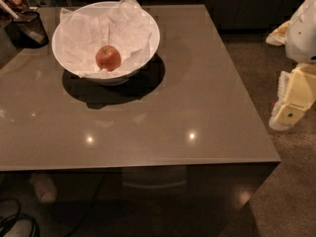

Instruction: Pick apple from white bowl

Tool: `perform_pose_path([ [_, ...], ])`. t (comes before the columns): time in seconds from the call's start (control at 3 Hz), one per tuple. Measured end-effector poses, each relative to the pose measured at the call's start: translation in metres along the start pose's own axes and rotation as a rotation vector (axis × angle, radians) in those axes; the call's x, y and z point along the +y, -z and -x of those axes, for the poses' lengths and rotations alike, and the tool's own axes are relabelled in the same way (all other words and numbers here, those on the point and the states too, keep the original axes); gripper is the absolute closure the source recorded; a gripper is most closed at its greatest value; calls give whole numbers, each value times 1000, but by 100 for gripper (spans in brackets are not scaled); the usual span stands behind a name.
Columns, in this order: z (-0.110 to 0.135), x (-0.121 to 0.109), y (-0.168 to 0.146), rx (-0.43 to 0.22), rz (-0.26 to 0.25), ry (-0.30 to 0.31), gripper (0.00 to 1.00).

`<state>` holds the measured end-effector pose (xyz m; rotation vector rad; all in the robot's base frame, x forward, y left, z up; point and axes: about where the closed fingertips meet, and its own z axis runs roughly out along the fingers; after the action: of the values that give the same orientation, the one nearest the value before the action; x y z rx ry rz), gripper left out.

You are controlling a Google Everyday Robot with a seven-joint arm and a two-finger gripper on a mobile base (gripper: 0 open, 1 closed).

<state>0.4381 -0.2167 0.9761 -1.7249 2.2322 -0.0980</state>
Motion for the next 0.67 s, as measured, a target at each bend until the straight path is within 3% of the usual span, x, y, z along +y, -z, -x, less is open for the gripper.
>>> perform_pose_path([
  [0.67, 6, -6, 2, -23, -11, -10, 0],
])
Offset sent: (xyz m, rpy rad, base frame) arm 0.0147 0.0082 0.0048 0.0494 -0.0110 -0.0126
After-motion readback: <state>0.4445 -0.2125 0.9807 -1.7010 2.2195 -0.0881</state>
